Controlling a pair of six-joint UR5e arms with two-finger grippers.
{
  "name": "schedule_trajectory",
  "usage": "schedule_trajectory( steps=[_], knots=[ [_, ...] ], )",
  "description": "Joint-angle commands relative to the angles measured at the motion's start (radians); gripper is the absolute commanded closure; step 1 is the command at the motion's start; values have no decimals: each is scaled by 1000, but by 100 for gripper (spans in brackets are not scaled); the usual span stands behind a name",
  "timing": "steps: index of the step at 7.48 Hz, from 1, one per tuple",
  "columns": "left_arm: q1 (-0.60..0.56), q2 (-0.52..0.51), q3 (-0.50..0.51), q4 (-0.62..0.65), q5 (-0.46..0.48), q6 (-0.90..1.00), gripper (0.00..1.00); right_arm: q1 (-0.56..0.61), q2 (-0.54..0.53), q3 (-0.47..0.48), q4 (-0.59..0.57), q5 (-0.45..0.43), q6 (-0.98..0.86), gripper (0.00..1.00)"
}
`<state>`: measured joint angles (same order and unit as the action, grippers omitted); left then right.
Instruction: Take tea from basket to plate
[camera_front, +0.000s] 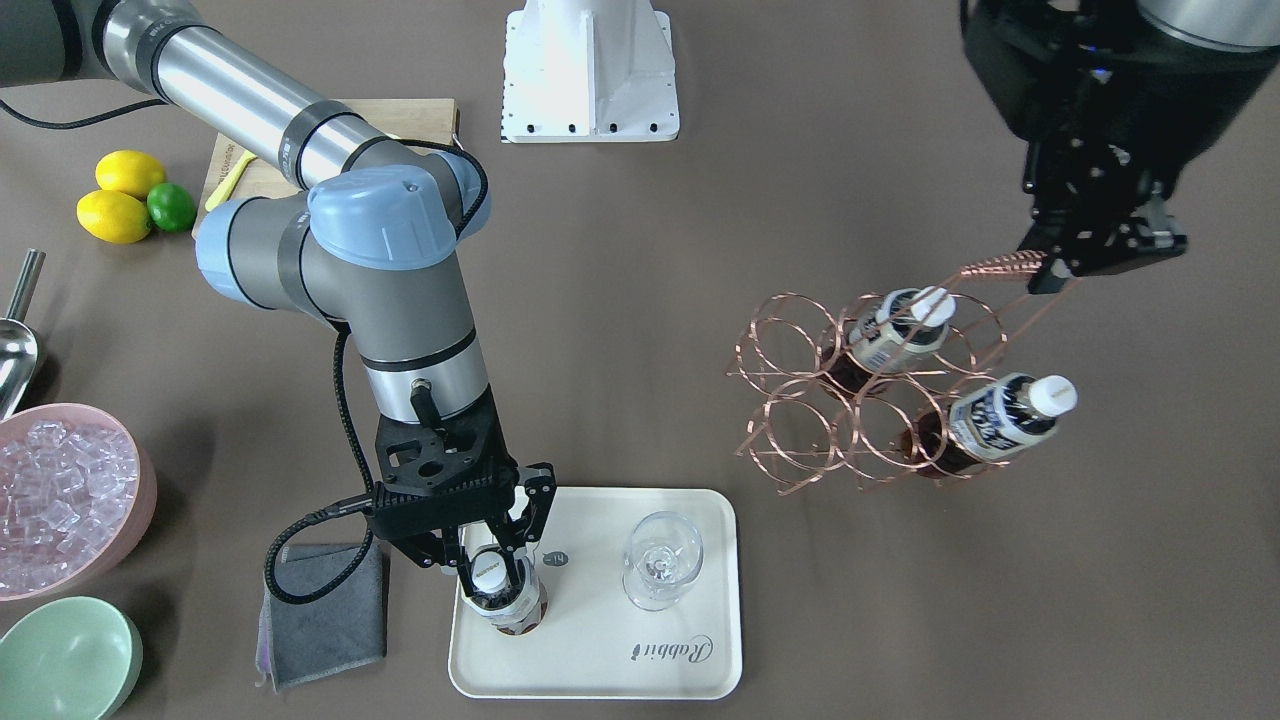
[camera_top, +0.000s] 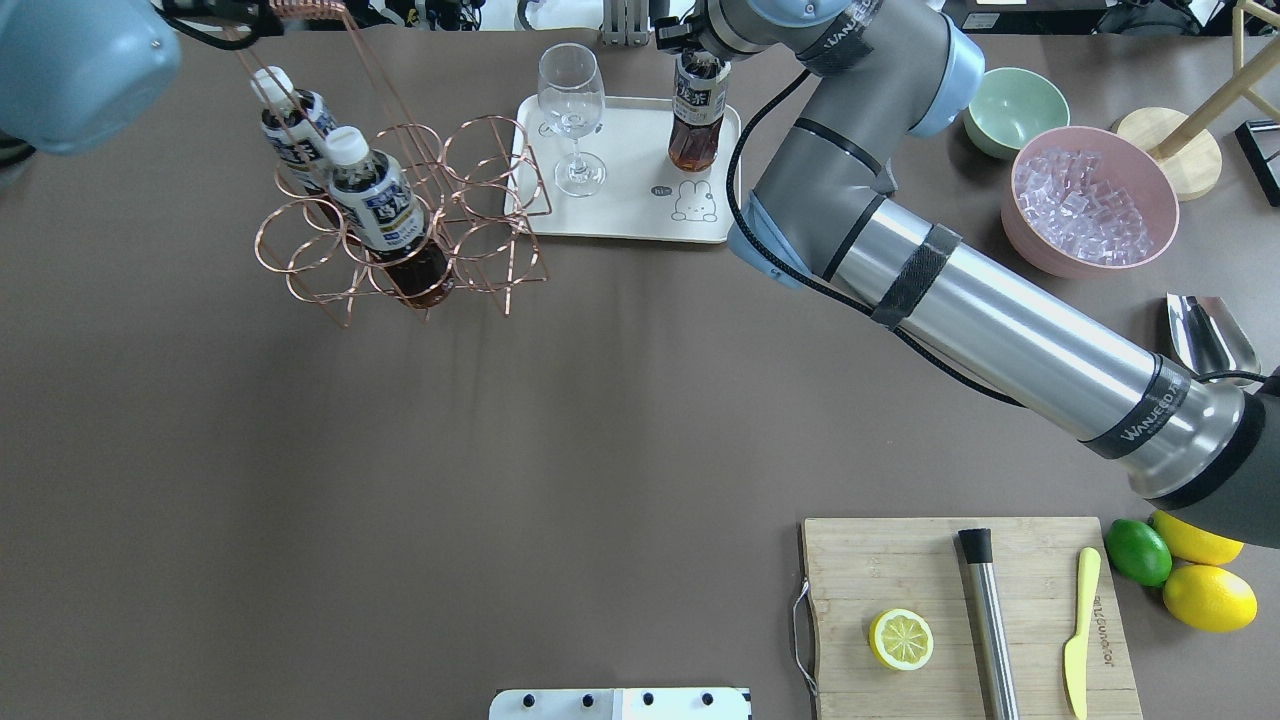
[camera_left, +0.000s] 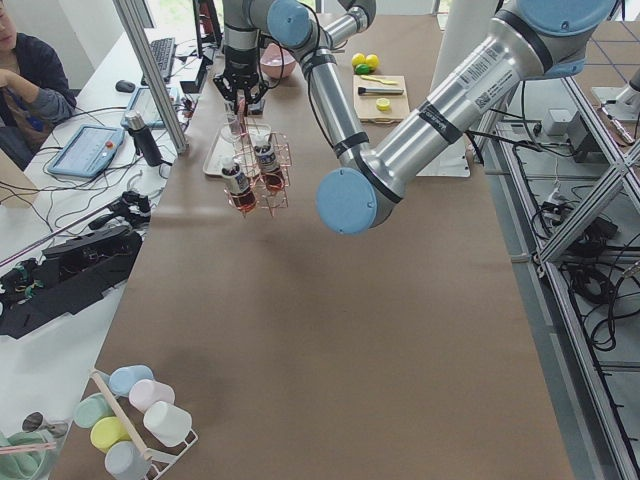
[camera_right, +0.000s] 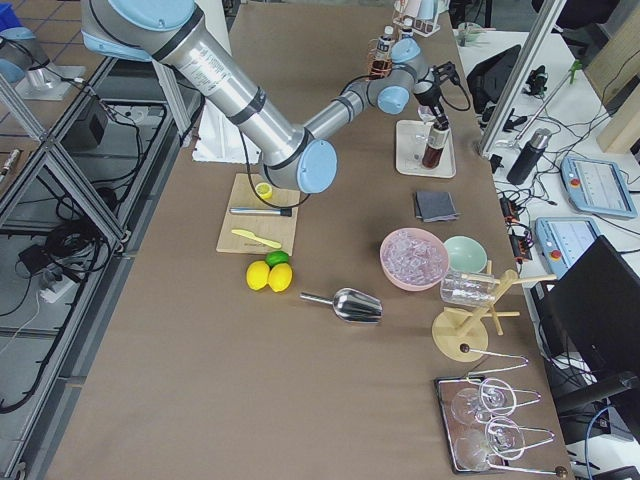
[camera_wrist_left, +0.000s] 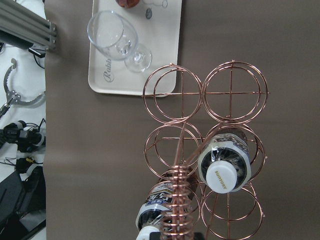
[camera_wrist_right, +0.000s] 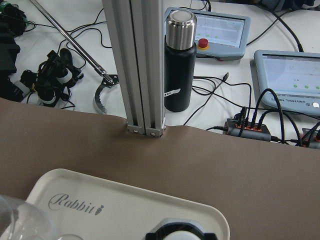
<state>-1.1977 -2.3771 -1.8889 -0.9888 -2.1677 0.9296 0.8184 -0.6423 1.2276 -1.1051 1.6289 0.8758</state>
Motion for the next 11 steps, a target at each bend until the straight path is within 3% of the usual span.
schedule_trajectory(
  steps=[1,4,5,6,8,9,11],
  knots=[
    [-139,142,14,-14,-3,180,100,-4,-7,1,4,-1,-6,1],
    [-262,229,144,-143,-35,322,100,11,0,13,-16,12,-8,0],
    [-302,234,196,-168,-35,371,100,55,3,83,-147,67,-9,0],
    [-336,234,246,-174,-43,414,100,101,-6,218,-327,101,-11,0],
    [-365,234,351,-253,-50,483,100,178,-104,443,-586,144,-15,0],
    [-368,236,411,-307,-50,514,100,253,-197,505,-626,254,-62,0],
    [-372,233,477,-366,-50,532,100,341,-389,547,-698,353,-250,0]
  ],
)
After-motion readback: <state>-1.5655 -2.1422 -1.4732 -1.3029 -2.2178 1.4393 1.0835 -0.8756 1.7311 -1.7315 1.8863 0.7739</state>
